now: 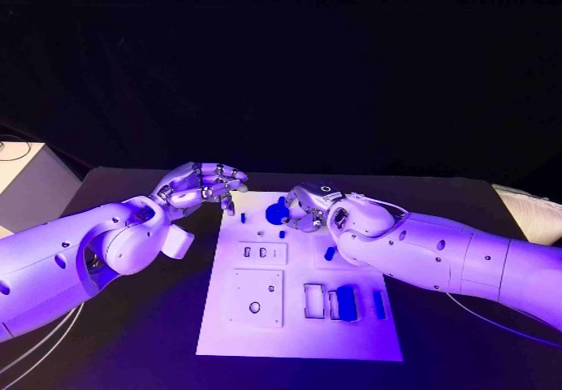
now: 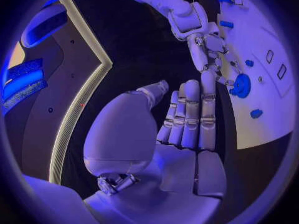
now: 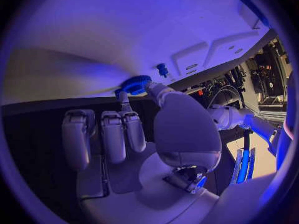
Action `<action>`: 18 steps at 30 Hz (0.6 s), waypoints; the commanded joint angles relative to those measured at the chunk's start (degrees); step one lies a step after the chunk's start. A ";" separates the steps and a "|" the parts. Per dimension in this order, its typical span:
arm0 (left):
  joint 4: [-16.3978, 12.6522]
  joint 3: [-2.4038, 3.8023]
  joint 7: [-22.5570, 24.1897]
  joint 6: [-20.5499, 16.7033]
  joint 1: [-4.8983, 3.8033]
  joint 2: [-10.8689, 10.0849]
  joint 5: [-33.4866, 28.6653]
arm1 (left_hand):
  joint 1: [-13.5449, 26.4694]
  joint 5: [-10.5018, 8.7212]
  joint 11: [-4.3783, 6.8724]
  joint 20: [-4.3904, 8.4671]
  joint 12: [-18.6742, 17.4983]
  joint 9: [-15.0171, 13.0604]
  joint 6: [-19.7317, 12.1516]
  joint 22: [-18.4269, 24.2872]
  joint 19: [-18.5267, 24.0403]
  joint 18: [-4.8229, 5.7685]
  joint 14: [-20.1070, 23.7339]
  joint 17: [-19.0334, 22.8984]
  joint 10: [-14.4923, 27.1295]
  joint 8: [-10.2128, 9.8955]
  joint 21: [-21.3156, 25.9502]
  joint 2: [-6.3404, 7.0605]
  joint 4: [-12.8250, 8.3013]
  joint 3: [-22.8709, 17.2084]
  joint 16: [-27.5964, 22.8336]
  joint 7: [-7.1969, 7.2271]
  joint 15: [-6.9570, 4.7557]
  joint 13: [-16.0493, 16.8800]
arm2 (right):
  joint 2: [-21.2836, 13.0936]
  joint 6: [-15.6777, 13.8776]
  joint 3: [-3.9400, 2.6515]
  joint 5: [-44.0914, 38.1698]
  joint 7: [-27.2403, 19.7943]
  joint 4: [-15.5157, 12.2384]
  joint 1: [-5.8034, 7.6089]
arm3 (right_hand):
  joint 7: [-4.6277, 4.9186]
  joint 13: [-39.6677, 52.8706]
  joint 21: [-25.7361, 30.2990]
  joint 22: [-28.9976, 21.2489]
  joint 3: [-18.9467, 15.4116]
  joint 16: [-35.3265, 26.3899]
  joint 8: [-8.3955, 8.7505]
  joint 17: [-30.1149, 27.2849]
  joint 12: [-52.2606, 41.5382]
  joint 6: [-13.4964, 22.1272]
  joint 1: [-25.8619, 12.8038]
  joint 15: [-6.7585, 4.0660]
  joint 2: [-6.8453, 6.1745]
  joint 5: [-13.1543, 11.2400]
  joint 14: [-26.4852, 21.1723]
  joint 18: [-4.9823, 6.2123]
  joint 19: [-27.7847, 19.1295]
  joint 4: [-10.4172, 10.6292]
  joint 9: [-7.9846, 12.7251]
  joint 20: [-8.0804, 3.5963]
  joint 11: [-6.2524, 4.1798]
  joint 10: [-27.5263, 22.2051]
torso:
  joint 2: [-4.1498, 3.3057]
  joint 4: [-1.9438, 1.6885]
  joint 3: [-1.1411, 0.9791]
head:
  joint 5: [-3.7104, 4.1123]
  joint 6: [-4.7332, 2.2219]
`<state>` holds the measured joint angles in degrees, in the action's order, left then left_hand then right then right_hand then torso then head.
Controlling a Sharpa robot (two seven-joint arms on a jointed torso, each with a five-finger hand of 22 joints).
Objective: Assemble the parts on the task board
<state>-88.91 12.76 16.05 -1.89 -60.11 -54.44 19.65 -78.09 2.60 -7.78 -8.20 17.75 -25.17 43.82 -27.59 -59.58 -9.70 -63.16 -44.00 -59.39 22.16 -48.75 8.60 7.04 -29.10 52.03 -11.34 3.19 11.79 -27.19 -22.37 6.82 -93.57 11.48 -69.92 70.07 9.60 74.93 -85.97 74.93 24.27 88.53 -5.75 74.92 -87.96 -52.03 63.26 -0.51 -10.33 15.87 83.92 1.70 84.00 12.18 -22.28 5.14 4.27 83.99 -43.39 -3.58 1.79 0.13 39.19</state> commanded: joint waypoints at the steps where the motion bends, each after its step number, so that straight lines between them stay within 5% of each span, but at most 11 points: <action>1: 0.02 0.03 0.53 0.88 -0.01 0.11 0.25 | 0.66 0.20 0.16 -0.08 -0.17 -0.09 -0.34 -0.07 0.43 -0.82 -0.17 -0.06 0.32 -0.23 -0.19 -0.09 0.14 -0.30 -0.26 -0.76 -0.01 -0.06 | -0.69 -2.63 0.00 -0.40 -0.15 -0.95 -0.01 | -0.32 13.30 0.01 10.57 0.22 -0.17 -0.01 11.10 -0.33 -0.27 -0.02 0.45 -0.08 0.46 5.14 -0.51 3.91 0.01 0.02 0.58 0.21 4.27 | 0.02 -0.17 -0.04 | 0.11 -0.11; 11: 0.38 0.03 0.72 0.73 0.00 -0.03 0.25 | 0.61 0.20 0.17 -0.08 -0.18 -0.12 -0.36 -0.08 0.47 -0.83 -0.16 -0.07 0.33 -0.23 -0.23 -0.09 0.06 -0.35 -0.30 -0.75 -0.03 -0.06 | -6.13 -11.99 -0.17 3.69 -4.01 -5.53 0.61 | -0.35 13.16 0.30 10.30 0.99 -0.46 -0.03 10.47 -0.18 -0.76 1.39 0.30 -0.70 1.72 4.98 -0.43 3.78 -0.99 -0.01 0.48 0.18 4.13 | 0.23 0.16 -0.08 | 0.16 -0.62; 18: 1.18 0.02 0.99 0.53 0.00 0.17 0.25 | 0.72 0.20 0.09 -0.15 -0.23 -0.18 -0.48 0.05 1.04 -0.80 0.55 0.12 0.45 -0.27 0.03 0.05 0.00 -0.38 -0.97 -0.82 0.07 -0.07 | -12.02 -9.34 -0.35 17.88 -15.57 -7.04 2.25 | 0.04 11.60 2.86 7.67 2.05 -1.15 0.77 9.09 1.43 0.10 4.12 0.65 -1.25 -1.22 4.61 0.26 2.45 -3.03 0.27 0.69 0.47 2.48 | 0.58 0.76 -0.24 | 0.34 -1.35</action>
<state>-87.81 12.75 16.19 -1.91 -60.10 -54.45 19.69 -78.09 2.60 -7.79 -8.32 17.75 -25.30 43.82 -27.58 -58.83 -9.69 -62.95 -43.93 -59.39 22.16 -48.74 8.60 7.04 -29.10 51.20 -11.34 3.40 11.79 -38.54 -31.62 6.51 -85.15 4.37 -76.71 72.13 9.53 74.92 -83.26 74.92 26.36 87.46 -5.22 74.91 -86.63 -52.10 67.13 -0.26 -11.69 14.79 84.07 1.70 84.01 9.25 -22.04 5.57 4.27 83.99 -43.03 -3.15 1.64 0.41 38.10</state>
